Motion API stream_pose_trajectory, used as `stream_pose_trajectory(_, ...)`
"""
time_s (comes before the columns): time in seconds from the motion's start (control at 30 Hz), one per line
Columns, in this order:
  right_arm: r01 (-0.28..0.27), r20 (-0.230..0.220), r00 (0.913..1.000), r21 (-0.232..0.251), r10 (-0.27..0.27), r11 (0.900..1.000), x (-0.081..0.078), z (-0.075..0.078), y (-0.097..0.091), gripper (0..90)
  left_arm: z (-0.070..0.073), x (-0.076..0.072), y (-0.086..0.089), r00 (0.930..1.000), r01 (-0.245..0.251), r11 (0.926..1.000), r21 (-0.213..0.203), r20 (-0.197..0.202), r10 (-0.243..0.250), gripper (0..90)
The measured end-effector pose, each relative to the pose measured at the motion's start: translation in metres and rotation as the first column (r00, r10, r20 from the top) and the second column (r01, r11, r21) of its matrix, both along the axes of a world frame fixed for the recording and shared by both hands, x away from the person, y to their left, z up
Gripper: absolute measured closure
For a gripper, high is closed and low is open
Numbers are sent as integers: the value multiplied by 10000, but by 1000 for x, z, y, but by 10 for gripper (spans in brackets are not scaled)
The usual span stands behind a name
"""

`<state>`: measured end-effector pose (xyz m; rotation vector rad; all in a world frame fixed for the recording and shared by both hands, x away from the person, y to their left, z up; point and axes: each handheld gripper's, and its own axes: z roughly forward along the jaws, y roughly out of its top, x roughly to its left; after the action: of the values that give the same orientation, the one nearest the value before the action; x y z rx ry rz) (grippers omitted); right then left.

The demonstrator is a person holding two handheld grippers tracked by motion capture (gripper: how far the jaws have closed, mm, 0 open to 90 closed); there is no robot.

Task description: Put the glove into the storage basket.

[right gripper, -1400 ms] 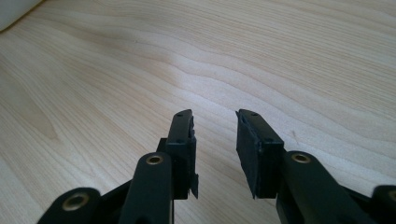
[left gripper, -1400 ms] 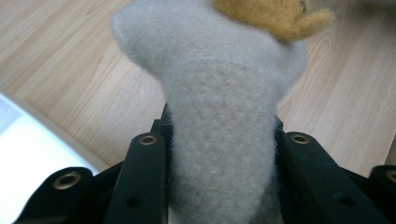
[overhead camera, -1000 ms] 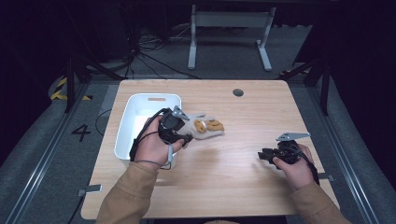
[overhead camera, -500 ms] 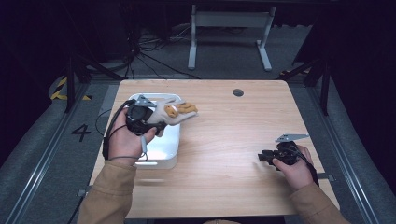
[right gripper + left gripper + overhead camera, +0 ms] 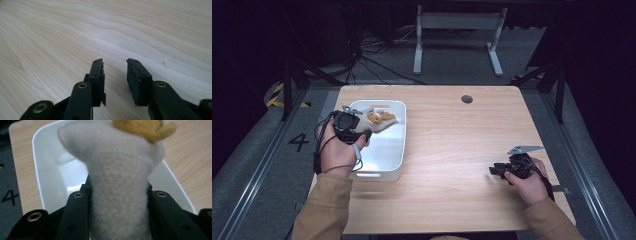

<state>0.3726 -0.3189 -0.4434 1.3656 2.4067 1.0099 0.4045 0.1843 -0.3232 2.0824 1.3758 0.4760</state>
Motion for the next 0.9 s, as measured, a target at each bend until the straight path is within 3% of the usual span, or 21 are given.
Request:
stream_pose_trajectory(0.07,22,14,10000,11,-22,10000,0,0,-1,667,-15,11,1,9977,-389,9991,-170,-555,379,650)
stream_pose_trajectory(0.13,15,19,10000,29,-15,10000,0,1,-1,666,-20,14,0,9964,-514,9985,-173,-681,501,650)
stream_pose_trajectory(0.23,5,9,10000,71,-5,10000,0,0,0,659,-38,24,-2,9871,-788,9965,-286,-1422,740,646)
stream_pose_trajectory(0.33,-22,-6,10000,66,22,10000,0,-1,0,655,-47,27,-3,9816,-887,9956,-301,-1725,822,644)
stream_pose_trajectory(0.5,52,-1,10000,85,-52,10000,1,-1,-2,650,-68,35,-3,9639,-1023,9938,-430,-2511,884,634)
stream_pose_trajectory(0.57,54,4,10000,86,-54,9999,1,-2,-2,647,-72,35,-2,9582,-1053,9935,-428,-2714,899,623)
stream_pose_trajectory(0.8,-4,75,10000,76,3,10000,2,-2,0,635,-83,39,-6,9269,-1411,9897,-243,-3544,1235,614)
stream_pose_trajectory(0.87,17,60,10000,70,-17,10000,2,-2,1,634,-87,40,-8,9214,-1425,9895,-233,-3683,1240,610)
stream_pose_trajectory(0.9,14,60,10000,51,-14,10000,2,-2,1,633,-89,40,-8,9143,-1457,9892,-178,-3844,1277,607)
